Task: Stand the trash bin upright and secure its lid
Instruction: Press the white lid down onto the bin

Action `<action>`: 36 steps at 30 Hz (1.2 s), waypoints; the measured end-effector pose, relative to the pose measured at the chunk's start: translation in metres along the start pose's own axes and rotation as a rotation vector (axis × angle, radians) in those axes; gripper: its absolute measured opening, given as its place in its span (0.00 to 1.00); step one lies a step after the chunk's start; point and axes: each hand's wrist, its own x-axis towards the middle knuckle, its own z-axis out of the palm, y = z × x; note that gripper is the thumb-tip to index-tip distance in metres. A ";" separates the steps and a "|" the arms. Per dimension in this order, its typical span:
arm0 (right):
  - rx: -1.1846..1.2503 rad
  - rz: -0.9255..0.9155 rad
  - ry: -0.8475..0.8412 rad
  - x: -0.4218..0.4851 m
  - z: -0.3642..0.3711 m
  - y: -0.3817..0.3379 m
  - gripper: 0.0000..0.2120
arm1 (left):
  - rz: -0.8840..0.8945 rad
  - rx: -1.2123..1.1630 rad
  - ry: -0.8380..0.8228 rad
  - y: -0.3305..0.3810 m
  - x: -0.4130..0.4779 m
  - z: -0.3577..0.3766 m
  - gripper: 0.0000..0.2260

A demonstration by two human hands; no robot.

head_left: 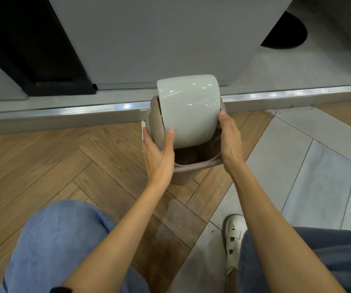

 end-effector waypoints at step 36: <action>-0.133 -0.082 0.066 0.091 0.071 -0.028 0.37 | 0.118 -0.063 -0.057 0.010 0.133 0.016 0.33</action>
